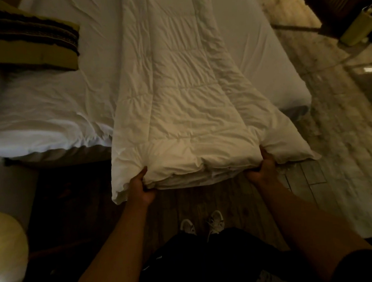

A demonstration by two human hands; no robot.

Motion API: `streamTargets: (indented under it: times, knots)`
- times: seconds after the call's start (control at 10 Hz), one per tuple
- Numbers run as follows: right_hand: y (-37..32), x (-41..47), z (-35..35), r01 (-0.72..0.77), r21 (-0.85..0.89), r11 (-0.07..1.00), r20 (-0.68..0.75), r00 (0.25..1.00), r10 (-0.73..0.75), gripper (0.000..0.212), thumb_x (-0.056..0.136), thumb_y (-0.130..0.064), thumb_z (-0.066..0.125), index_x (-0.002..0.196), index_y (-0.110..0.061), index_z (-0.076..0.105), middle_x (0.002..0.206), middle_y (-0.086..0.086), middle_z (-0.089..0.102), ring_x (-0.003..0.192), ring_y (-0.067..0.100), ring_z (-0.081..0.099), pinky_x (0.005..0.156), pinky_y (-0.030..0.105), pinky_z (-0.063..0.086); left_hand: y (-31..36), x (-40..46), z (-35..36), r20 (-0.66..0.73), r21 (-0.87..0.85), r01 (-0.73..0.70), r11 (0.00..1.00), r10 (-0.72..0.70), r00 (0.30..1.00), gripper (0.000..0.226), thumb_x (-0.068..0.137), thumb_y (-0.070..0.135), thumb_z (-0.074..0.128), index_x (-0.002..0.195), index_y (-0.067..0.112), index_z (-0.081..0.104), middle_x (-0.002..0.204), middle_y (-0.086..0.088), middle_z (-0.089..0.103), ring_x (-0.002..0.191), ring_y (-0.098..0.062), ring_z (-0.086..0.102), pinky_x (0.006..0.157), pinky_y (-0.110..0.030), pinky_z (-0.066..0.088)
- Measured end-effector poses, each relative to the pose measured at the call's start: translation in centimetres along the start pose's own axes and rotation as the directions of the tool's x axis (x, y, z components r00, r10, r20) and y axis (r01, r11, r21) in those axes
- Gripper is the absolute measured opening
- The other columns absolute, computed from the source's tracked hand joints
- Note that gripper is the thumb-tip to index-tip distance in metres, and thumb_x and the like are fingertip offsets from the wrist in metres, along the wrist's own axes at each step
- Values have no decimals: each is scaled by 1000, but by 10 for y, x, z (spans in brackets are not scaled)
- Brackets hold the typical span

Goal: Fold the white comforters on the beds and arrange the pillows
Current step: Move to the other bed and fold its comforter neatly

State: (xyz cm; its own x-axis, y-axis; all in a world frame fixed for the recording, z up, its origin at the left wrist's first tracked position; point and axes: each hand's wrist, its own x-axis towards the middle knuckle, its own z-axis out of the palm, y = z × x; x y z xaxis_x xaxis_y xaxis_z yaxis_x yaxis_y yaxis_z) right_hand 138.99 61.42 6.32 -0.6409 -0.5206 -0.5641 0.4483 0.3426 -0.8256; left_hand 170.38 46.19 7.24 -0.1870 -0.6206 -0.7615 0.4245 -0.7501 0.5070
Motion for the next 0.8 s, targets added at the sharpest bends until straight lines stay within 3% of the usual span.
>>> streamTargets:
  times: [0.1, 0.2, 0.3, 0.4, 0.5, 0.6, 0.7, 0.8]
  knots:
    - [15, -3, -9, 135, -262, 956, 28, 991, -132, 69, 78, -26, 76, 140, -32, 47, 130, -1, 62, 118, 16, 59, 95, 37, 52, 1, -1, -12, 2, -4, 33, 999, -33, 999, 40, 94, 19, 54, 134, 13, 57, 124, -11, 67, 107, -29, 65, 89, -42, 52]
    - [66, 5, -43, 32, -457, 889, 13, 999, -29, 95, 66, -31, 83, 145, -38, 31, 129, -11, 58, 112, 10, 61, 93, 39, 55, -4, -17, -30, -30, 57, -12, 998, 14, 999, 39, 90, 18, 59, 129, 13, 60, 115, -12, 70, 98, -26, 68, 81, -38, 56]
    - [76, -1, -51, 93, -523, 847, 97, 994, -49, 94, 67, -48, 81, 146, -44, 29, 131, -17, 56, 115, 7, 58, 95, 40, 53, -10, -26, -36, -47, 82, -23, 996, 27, 999, 26, 96, 16, 53, 120, 11, 62, 86, -5, 76, 78, -18, 69, 68, -31, 57]
    - [66, -42, -63, -78, -282, 956, 122, 986, 117, 75, 77, -17, 80, 141, -31, 43, 129, -2, 58, 118, 17, 59, 96, 37, 50, -35, -64, -42, -153, 79, 7, 997, 5, 988, 15, 98, 14, 48, 100, 11, 63, 60, 0, 71, 53, -13, 67, 50, -22, 54]
    - [63, -53, -68, -133, 40, 990, 124, 984, 128, 54, 83, -11, 70, 133, -24, 53, 127, 7, 62, 121, 29, 58, 96, 39, 50, -51, -64, -51, -155, 80, 22, 997, -9, 988, 16, 93, 16, 56, 104, 10, 66, 67, -3, 72, 56, -15, 67, 56, -24, 54]
    - [57, -67, -67, -294, 331, 897, -1, 950, 312, 53, 81, -33, 67, 132, -25, 58, 121, 5, 70, 114, 29, 62, 88, 43, 57, -76, -64, -71, -150, 58, 63, 996, -54, 987, 65, 70, 24, 80, 129, 5, 61, 94, -9, 70, 79, -24, 62, 75, -37, 48]
    - [57, -68, -66, -372, 580, 725, 73, 910, 409, 38, 94, -37, 55, 130, -24, 59, 114, 5, 73, 105, 29, 68, 77, 42, 60, -79, -63, -72, -159, 30, 69, 997, -63, 985, 49, 80, 24, 73, 125, 6, 64, 102, -13, 71, 91, -31, 63, 82, -42, 49]
    - [60, -59, -54, -340, 557, 758, 48, 924, 379, 48, 90, -47, 59, 133, -27, 58, 136, 7, 61, 122, 34, 57, 92, 49, 49, -79, -58, -66, -175, 30, 69, 997, -63, 983, 36, 87, 20, 60, 121, 8, 65, 123, -19, 66, 108, -36, 62, 93, -46, 49]
